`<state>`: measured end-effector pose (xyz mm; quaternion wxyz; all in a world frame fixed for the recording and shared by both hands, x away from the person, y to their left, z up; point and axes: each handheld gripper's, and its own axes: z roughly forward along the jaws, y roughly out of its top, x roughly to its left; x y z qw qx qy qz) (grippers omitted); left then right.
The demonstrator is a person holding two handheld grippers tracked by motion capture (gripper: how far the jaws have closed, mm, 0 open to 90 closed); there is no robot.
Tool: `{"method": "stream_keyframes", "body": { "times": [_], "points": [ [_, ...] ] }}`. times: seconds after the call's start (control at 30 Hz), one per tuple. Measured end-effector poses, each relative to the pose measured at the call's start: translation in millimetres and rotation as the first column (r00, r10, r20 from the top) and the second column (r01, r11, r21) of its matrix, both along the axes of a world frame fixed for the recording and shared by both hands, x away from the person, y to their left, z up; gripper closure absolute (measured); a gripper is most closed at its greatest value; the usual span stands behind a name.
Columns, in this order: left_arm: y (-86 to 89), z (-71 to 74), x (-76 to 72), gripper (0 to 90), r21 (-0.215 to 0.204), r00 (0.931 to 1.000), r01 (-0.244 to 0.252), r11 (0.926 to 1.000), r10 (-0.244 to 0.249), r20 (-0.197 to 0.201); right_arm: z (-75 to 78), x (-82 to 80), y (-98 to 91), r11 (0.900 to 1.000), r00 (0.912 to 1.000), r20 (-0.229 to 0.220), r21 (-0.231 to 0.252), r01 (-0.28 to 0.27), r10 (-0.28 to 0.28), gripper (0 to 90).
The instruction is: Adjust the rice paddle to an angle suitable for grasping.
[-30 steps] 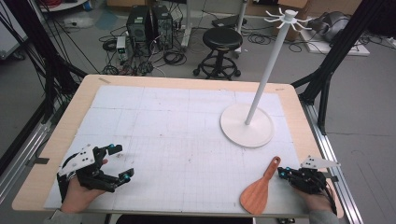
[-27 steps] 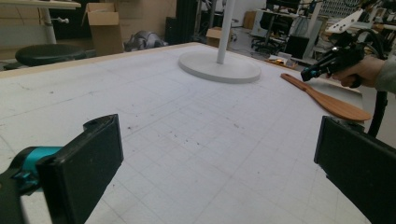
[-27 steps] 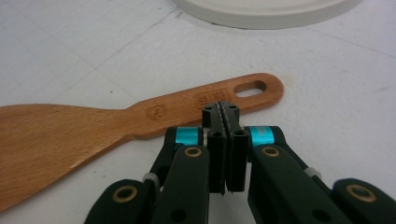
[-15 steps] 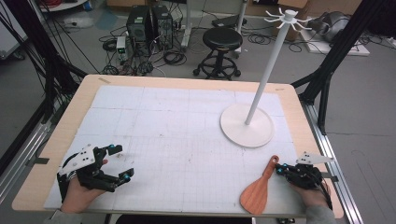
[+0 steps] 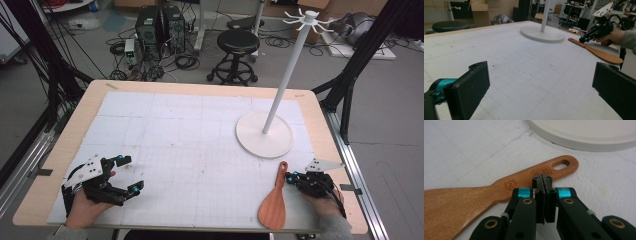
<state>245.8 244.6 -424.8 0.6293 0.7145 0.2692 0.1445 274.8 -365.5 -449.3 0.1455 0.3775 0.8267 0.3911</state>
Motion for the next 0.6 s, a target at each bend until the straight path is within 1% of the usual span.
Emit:
{"method": "stream_keyframes", "body": {
  "times": [0.03, 0.07, 0.23, 0.43, 0.6],
  "points": [
    [0.3, 0.0, 0.0, 1.8, 0.001, 1.0, -0.001, 1.0, 0.001, 0.0, 0.0, 0.0, 0.0, 1.0, 1.0, 0.0, 0.0, 0.0, 0.0, 89.9],
    [0.5, 0.0, 0.0, 1.8, 0.0, 1.0, 0.0, 1.0, 0.0, -0.001, 0.0, 2.4, 3.6, 0.9999, 0.9999, 0.002, -0.003, -0.014, 0.014, 89.9],
    [0.9, -0.2, -0.2, 1.8, 0.001, 1.0, 0.0, 1.0, 0.0, -0.002, 0.4, 7.0, 9.8, 0.9992, 0.9992, -0.002, -0.008, -0.039, 0.039, 89.9],
    [1.4, -0.4, -1.4, 1.8, -0.002, 1.0, -0.001, 1.0, 0.001, -0.001, 0.1, 8.6, 10.9, 0.9989, 0.9989, -0.002, -0.003, -0.047, 0.047, 89.9],
    [1.9, -0.8, -2.1, 1.8, -0.004, 1.0, -0.005, 1.0, 0.005, -0.003, -0.4, 11.9, 14.6, 0.9972, 0.9972, -0.001, 0.003, -0.075, 0.075, 89.9]
  ]
}}
